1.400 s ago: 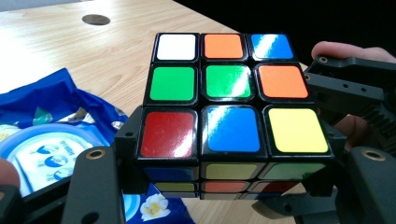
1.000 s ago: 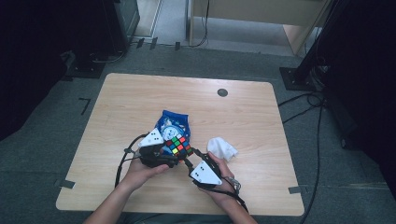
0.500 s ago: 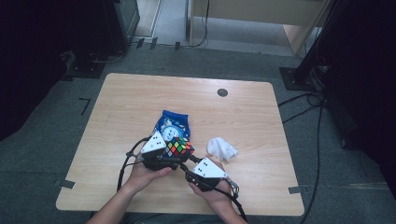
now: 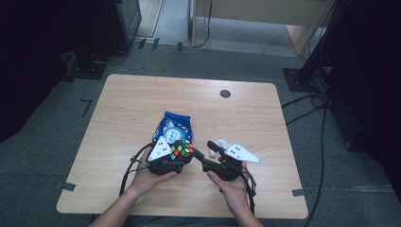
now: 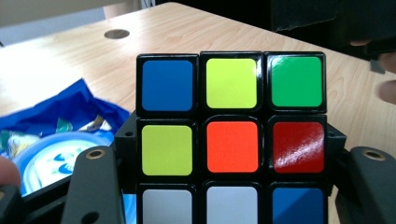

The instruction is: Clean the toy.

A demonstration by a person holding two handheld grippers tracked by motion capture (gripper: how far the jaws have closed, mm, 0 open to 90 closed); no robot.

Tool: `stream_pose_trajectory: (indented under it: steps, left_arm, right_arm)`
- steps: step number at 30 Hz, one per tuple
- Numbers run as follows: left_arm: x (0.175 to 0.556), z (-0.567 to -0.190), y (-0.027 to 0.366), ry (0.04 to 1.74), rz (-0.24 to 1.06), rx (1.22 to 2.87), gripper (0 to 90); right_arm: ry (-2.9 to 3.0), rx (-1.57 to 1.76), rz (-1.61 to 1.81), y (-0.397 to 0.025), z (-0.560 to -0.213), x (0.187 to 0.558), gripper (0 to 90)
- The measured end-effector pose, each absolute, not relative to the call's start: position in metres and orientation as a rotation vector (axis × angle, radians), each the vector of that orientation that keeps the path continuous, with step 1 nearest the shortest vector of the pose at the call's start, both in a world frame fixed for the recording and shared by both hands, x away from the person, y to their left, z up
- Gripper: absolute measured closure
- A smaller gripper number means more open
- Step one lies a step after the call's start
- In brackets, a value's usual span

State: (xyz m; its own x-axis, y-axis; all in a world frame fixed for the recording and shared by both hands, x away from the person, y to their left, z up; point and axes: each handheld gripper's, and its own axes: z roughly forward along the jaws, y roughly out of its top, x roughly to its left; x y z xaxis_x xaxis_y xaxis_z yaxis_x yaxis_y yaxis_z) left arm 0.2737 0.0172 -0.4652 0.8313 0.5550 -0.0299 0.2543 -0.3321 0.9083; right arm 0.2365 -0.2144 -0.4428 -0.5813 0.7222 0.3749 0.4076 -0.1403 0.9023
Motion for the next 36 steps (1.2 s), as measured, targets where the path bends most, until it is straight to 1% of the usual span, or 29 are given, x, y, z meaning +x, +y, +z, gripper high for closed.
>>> stream_pose_trajectory:
  steps: [2,4,6,8,9,10,12,13,14,21,24,25,28,34,36]
  left_arm:
    - [0.269,-0.465,0.013,0.576,0.364,1.929,34.0]
    - [0.265,-0.464,0.011,0.548,0.376,1.924,34.0]
    - [0.262,-0.463,0.009,0.524,0.393,1.925,34.0]
    - [0.259,-0.463,0.008,0.514,0.424,1.925,34.0]
    - [0.259,-0.464,0.007,0.511,0.435,1.926,34.0]
    - [0.258,-0.464,0.007,0.505,0.432,1.928,34.0]
    - [0.258,-0.464,0.007,0.500,0.438,1.925,34.0]
    - [0.258,-0.464,0.006,0.503,0.440,1.926,34.0]
    - [0.258,-0.465,0.006,0.505,0.433,1.930,34.1]
    - [0.261,-0.468,0.003,0.522,0.380,1.959,33.3]
    - [0.262,-0.469,0.002,0.535,0.376,1.968,28.4]
    - [0.262,-0.469,0.002,0.533,0.380,1.959,28.5]
    - [0.259,-0.467,0.002,0.509,0.400,1.949,32.6]
    - [0.259,-0.469,0.004,0.499,0.392,1.950,34.1]
    - [0.261,-0.468,0.005,0.522,0.379,1.936,34.2]
  right_arm:
    - [1.890,1.326,1.869,-0.203,-0.440,0.237,25.3]
    - [1.908,1.358,1.853,-0.193,-0.442,0.238,25.1]
    - [1.925,1.425,1.755,-0.185,-0.448,0.241,25.9]
    - [1.942,1.489,1.764,-0.183,-0.454,0.244,23.7]
    - [1.957,1.520,1.771,-0.182,-0.457,0.245,25.3]
    - [1.974,1.537,1.774,-0.181,-0.458,0.245,28.9]
    - [1.965,1.579,1.785,-0.181,-0.459,0.243,30.4]
    - [1.952,1.592,1.795,-0.181,-0.458,0.242,33.3]
    - [1.943,1.598,1.804,-0.183,-0.458,0.242,34.1]
    - [1.943,1.614,1.758,-0.185,-0.458,0.242,34.2]
    - [1.880,1.625,1.788,-0.192,-0.452,0.241,34.2]
    - [1.859,1.629,1.800,-0.195,-0.451,0.241,34.2]
    - [1.840,1.637,1.803,-0.198,-0.451,0.240,34.2]
    - [1.860,1.655,1.824,-0.198,-0.455,0.242,33.9]
    - [1.876,1.637,1.834,-0.200,-0.454,0.244,33.2]
